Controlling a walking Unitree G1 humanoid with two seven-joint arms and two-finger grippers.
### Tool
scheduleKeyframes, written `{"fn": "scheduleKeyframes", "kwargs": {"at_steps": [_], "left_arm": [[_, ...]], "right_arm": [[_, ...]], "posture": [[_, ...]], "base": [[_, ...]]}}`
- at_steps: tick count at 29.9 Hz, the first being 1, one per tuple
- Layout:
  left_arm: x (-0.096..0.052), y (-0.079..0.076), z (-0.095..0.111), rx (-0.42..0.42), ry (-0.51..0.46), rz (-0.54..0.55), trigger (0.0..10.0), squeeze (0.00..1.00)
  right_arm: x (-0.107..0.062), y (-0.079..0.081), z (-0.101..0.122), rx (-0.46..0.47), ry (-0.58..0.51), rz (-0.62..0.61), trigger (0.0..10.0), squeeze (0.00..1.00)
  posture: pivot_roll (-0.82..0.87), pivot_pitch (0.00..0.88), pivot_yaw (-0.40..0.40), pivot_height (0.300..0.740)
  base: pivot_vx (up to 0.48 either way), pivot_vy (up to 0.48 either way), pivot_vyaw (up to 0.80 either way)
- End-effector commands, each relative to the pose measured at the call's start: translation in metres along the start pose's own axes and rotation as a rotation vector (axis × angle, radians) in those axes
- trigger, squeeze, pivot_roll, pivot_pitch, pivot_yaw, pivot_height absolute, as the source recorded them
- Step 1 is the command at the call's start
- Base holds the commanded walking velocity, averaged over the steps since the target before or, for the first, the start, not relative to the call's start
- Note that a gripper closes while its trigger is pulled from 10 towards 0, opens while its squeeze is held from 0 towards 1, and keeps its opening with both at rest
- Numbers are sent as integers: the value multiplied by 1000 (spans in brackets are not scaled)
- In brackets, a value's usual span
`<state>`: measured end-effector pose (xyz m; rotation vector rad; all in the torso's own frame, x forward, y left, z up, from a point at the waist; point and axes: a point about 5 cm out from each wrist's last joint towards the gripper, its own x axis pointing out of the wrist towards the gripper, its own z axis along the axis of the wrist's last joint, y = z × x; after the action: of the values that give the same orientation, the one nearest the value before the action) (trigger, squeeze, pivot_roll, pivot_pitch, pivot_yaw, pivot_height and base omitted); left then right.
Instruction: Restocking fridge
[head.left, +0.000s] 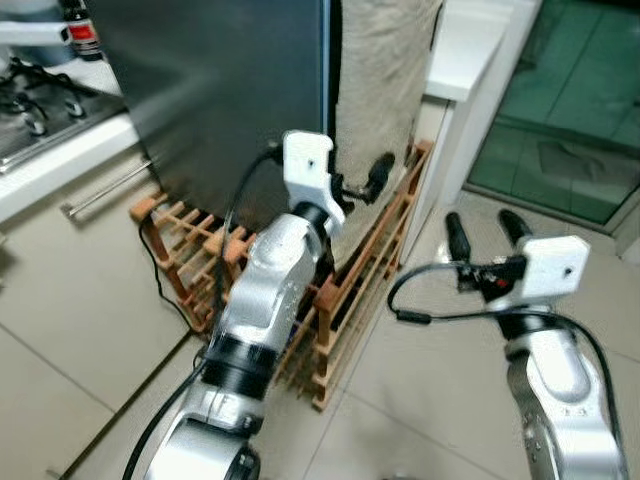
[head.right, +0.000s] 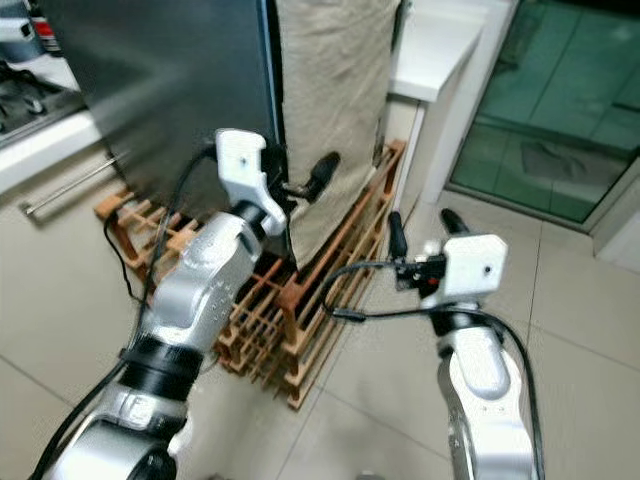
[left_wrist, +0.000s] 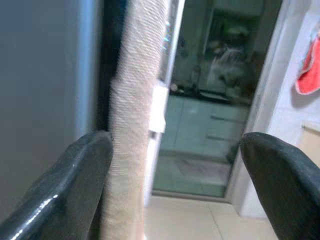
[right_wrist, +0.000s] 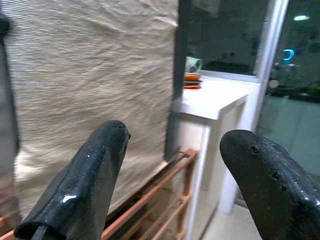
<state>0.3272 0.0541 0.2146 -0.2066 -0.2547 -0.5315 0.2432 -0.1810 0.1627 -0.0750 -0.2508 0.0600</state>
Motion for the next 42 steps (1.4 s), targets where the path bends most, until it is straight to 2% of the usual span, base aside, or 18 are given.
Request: {"fn": "scheduleKeyframes", "kwargs": {"at_steps": [1,4,6,8,12,18,33,35,37,39,42], "left_arm": [[-22,9,15,-19,-54,19,10000,0],[-30,13,20,-32,-77,44,10000,0],[-39,20,20,-48,-89,109,10000,0],[-47,24,15,-48,-69,153,10000,0],[-52,26,10,-19,-25,192,10000,0],[-42,33,3,72,58,218,10000,0],[-39,27,0,20,48,266,10000,0],[-27,19,1,12,51,223,10000,0],[-23,16,1,16,57,208,10000,0],[-5,9,-4,17,76,170,10000,0],[2,10,-8,16,94,189,10000,0]], "right_arm": [[2,-2,2,-11,-11,-8,10000,0],[3,-1,1,-14,-9,-8,10000,0],[5,0,0,-10,-7,-6,10000,0],[6,1,-2,-7,-5,-3,10000,0],[10,2,-3,-2,-4,4,10000,0],[12,3,-7,5,3,17,10000,0],[15,2,-9,4,11,25,10000,0],[19,5,-8,13,2,23,10000,0],[20,6,-8,15,0,24,10000,0],[22,9,-8,19,-3,34,10000,0],[23,9,-9,20,-3,36,10000,0]], "posture": [[-163,0,22,740],[-158,0,21,740],[-150,0,18,740],[-141,0,15,740],[-127,0,7,740],[-126,0,-2,740],[-113,0,-15,740],[-110,0,-21,740],[-110,0,-21,740],[-108,0,-22,740],[-105,0,-18,740]], "base": [[0,0,0],[0,0,-244],[0,0,-741],[0,0,-738],[0,0,-720],[0,0,-465],[0,0,0],[0,0,0],[0,0,0],[0,0,0],[0,0,0]]}}
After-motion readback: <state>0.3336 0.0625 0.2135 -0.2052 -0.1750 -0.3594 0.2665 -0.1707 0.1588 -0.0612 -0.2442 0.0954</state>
